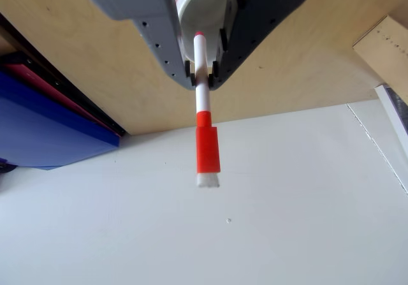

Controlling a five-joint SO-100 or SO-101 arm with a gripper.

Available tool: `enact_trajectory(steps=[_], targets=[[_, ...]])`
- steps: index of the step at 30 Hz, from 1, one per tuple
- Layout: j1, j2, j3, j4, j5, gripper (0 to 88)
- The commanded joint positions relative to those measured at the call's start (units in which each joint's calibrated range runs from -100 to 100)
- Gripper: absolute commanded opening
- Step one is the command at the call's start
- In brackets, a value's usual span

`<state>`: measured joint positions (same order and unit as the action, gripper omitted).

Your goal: Grab the pen and place it in the cup.

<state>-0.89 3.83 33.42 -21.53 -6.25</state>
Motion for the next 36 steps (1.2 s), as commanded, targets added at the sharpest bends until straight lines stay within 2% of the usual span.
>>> enact_trajectory(steps=[1, 8, 28, 30, 34, 36], targets=[[-0.7, -0.3, 0.1, -1.1, -0.1, 0.9], [-3.2, -0.1, 2.4, -1.1, 0.2, 0.9], [-3.3, 3.7, 2.6, -1.1, 0.3, 1.2], [-3.2, 3.7, 2.5, -0.9, 0.3, 3.8], [-3.3, 3.7, 2.8, -0.5, -0.1, 17.7], [-3.3, 3.7, 2.8, -0.6, 0.2, 19.6]])
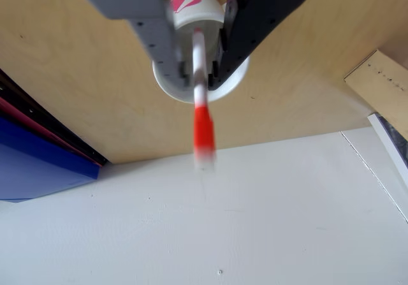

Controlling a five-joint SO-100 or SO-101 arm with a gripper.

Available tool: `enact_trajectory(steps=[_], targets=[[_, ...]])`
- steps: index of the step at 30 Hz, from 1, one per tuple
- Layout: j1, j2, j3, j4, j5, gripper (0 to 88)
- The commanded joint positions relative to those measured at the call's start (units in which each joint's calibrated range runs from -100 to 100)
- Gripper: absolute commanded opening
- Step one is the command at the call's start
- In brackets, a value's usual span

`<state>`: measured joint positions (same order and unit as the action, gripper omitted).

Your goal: Grab the pen and place it in the cup.

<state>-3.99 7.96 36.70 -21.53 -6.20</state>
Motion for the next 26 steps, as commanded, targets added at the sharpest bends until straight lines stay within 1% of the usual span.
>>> enact_trajectory(steps=[1, 26], targets=[[-0.2, -0.4, -0.4, -0.7, 0.2, 19.5], [-0.2, -0.8, -0.4, -0.5, -0.1, 19.5]])
